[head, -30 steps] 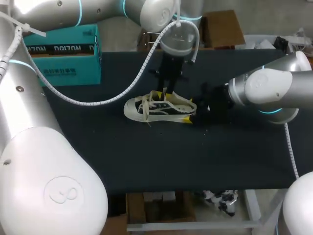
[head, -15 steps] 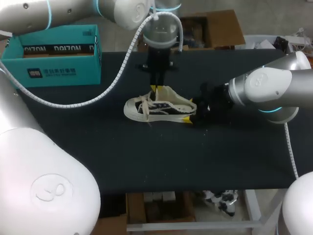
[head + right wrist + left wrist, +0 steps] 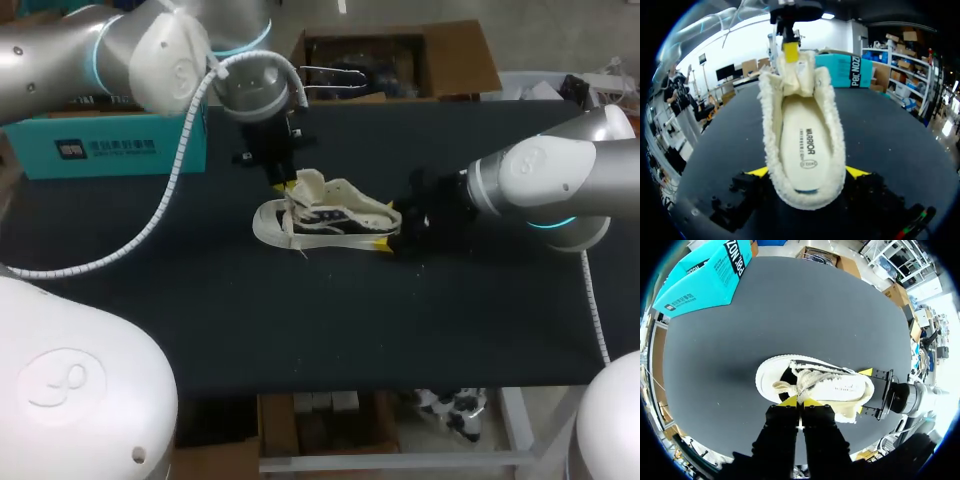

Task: Open the shoe tongue, take the insole out of the shoe, put the insole back into the shoe, and pack the shoe into the shoebox

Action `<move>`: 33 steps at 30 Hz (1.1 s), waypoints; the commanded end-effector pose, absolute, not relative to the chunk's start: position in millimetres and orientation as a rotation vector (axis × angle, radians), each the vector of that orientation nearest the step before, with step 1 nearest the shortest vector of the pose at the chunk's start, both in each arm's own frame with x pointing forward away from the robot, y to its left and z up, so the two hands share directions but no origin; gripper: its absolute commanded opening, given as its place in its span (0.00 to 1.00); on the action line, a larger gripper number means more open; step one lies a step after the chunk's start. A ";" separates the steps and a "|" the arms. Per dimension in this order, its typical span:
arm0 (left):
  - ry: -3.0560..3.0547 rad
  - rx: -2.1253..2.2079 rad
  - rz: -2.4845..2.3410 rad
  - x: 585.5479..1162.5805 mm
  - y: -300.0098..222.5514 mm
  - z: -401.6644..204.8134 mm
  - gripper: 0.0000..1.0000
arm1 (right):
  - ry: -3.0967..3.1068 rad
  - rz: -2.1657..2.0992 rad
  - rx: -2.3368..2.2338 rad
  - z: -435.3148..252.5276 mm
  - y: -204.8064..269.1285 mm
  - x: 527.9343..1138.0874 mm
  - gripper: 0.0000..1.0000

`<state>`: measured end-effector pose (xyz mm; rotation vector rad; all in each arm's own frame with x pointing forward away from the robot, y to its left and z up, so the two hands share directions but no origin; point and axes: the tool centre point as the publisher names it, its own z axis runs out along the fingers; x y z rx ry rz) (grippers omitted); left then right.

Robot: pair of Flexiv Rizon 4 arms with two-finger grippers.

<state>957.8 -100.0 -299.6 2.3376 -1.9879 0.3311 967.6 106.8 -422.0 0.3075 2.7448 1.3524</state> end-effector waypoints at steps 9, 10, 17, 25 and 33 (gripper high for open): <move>-1.806 2.283 0.642 958.6 -85.7 -316.6 0.07 | 2.743 1.355 0.306 -425.4 107.3 966.6 0.00; -1.804 2.279 0.640 959.8 -85.7 -316.8 0.11 | 2.743 1.355 0.306 -425.4 107.3 966.6 0.00; -1.873 2.204 0.668 961.9 -93.0 -301.2 0.48 | 2.743 1.355 0.306 -425.4 107.3 966.6 0.00; -2.093 2.030 0.617 964.0 -106.4 -274.1 0.62 | 2.743 1.355 0.306 -425.4 107.3 966.6 0.00; -2.326 1.867 0.533 965.6 -121.8 -249.3 0.63 | 2.743 1.355 0.306 -425.4 107.3 966.6 0.00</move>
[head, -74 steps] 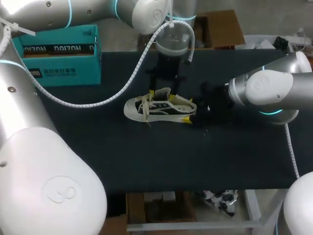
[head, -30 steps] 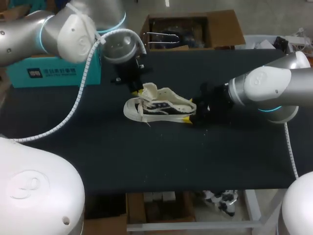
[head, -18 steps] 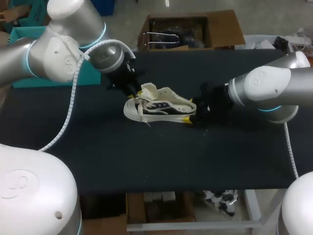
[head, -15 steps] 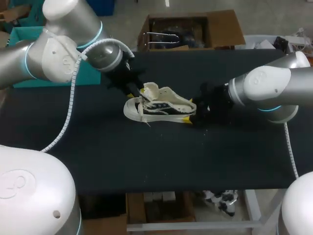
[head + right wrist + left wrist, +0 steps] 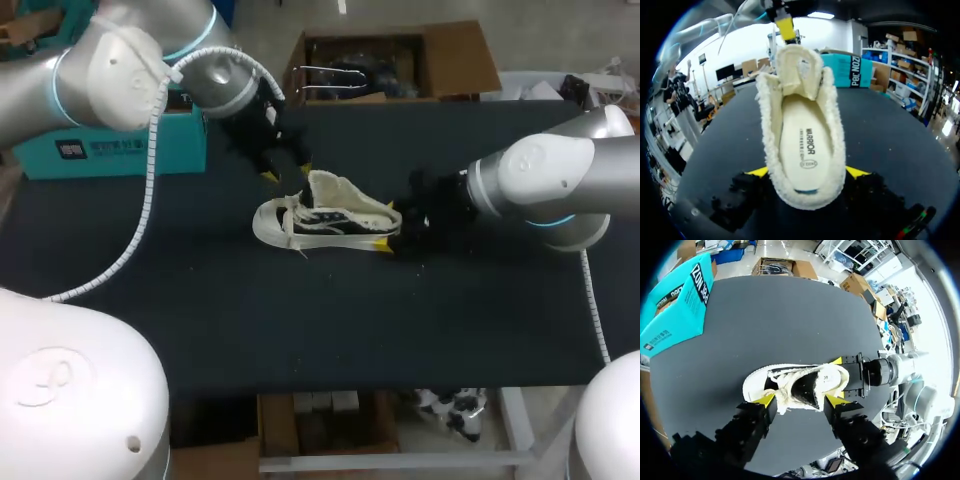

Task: Open the shoe tongue, take the insole out of the shoe, put the insole back into the shoe, and pack the shoe into the shoebox

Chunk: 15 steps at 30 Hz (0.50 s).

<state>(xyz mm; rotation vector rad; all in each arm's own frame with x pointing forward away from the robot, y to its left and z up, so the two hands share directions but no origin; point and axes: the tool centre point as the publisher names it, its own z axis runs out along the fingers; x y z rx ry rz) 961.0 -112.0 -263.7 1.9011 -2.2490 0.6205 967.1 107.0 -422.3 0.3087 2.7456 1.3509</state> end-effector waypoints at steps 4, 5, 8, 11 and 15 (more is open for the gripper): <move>-2.467 1.729 0.530 961.9 -130.6 -233.8 0.35 | 2.743 1.355 0.306 -425.4 107.3 966.6 0.00; -2.501 1.687 0.519 960.6 -133.0 -231.4 0.22 | 2.743 1.355 0.306 -425.4 107.3 966.6 0.00; -2.662 1.416 0.454 957.0 -142.0 -226.8 0.00 | 2.743 1.355 0.306 -425.4 107.3 966.6 0.00; -2.860 0.798 0.312 945.0 -150.0 -224.8 0.00 | 2.743 1.355 0.306 -425.4 107.3 966.6 0.00; -2.808 -0.041 0.233 931.0 -140.7 -221.2 0.00 | 2.743 1.355 0.306 -425.4 107.3 966.6 0.00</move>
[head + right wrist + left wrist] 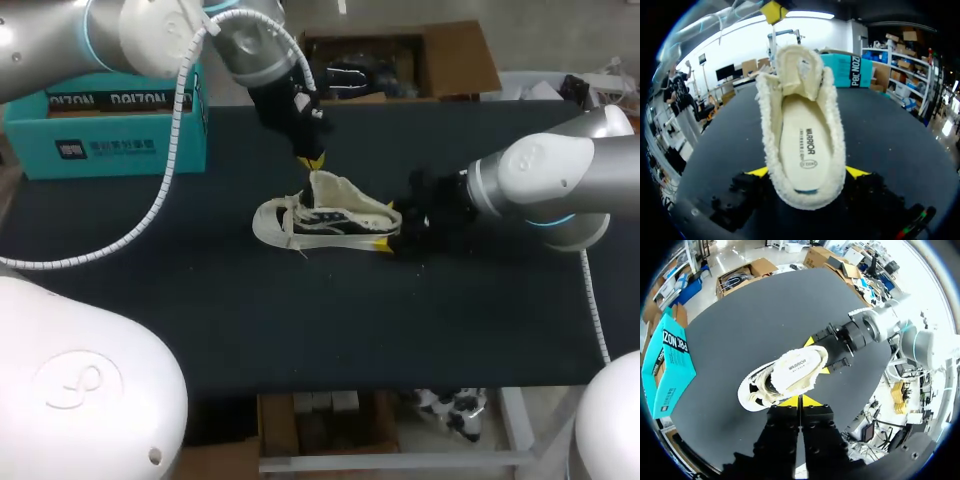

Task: Open the shoe tongue, take the insole out of the shoe, put the insole back into the shoe, and pack the shoe into the shoebox

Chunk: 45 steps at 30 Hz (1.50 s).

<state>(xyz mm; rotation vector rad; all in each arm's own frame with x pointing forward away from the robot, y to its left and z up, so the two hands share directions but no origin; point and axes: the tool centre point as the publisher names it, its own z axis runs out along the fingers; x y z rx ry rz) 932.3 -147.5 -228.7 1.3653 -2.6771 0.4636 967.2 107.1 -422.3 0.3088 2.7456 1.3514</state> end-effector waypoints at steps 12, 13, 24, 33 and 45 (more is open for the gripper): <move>-2.824 0.217 0.226 938.5 -134.8 -213.1 0.00 | 2.743 1.355 0.306 -425.4 107.3 966.6 0.00; -2.824 0.217 0.226 938.5 -134.8 -213.1 0.00 | 2.743 1.355 0.306 -425.4 107.3 966.6 0.00; -2.985 -0.050 0.079 946.9 -178.1 -245.5 0.00 | 2.743 1.355 0.306 -425.4 107.3 966.6 0.00; -3.056 -0.306 0.079 957.6 -180.8 -276.4 0.00 | 2.743 1.355 0.306 -425.4 107.3 966.6 0.00; -3.011 -0.419 0.116 952.6 -171.7 -317.9 0.00 | 2.743 1.355 0.306 -425.4 107.3 966.6 0.00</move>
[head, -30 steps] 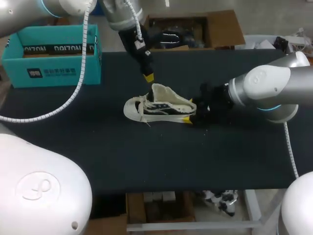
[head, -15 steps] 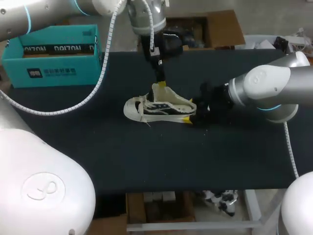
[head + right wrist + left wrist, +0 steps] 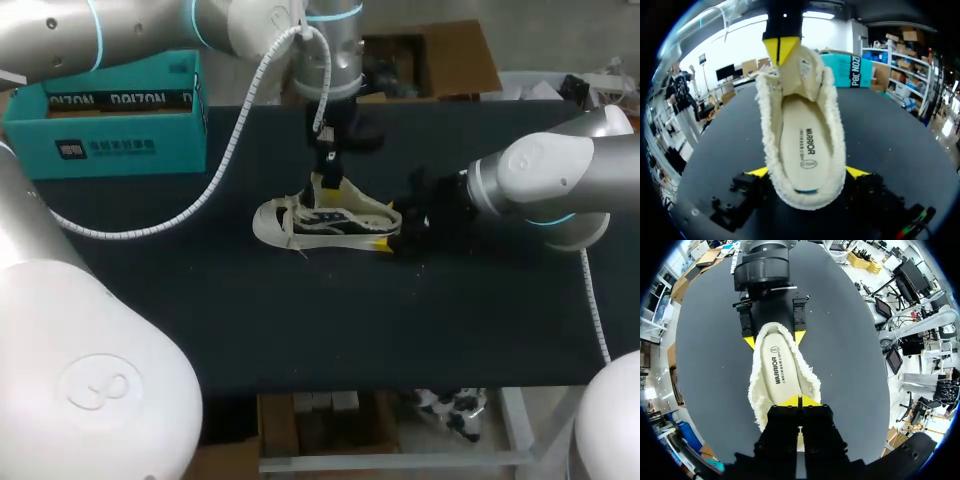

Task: Open the shoe tongue, take the insole out of the shoe, put the insole back into the shoe, and pack the shoe into the shoebox

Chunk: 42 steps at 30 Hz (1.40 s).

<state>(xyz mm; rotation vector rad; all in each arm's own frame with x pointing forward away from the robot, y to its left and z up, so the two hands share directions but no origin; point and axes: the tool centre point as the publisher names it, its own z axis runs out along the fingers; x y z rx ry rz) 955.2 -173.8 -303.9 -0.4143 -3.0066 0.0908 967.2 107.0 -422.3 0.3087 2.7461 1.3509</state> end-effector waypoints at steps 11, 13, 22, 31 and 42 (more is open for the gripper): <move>-3.032 -0.451 0.108 946.0 -173.7 -347.2 0.00 | 2.743 1.355 0.306 -425.4 107.3 966.6 0.00; -3.033 -0.459 0.101 945.6 -172.7 -352.2 0.00 | 2.743 1.355 0.306 -425.4 107.3 966.6 0.00; -2.980 -0.470 0.118 955.0 -166.9 -368.5 0.00 | 2.743 1.355 0.306 -425.4 107.3 966.6 0.00; -2.965 -0.460 0.093 947.9 -170.6 -384.1 0.00 | 2.743 1.355 0.306 -425.4 107.3 966.6 0.00; -3.021 -0.412 0.096 940.8 -169.2 -397.4 0.31 | 2.743 1.355 0.306 -425.4 107.3 966.6 0.00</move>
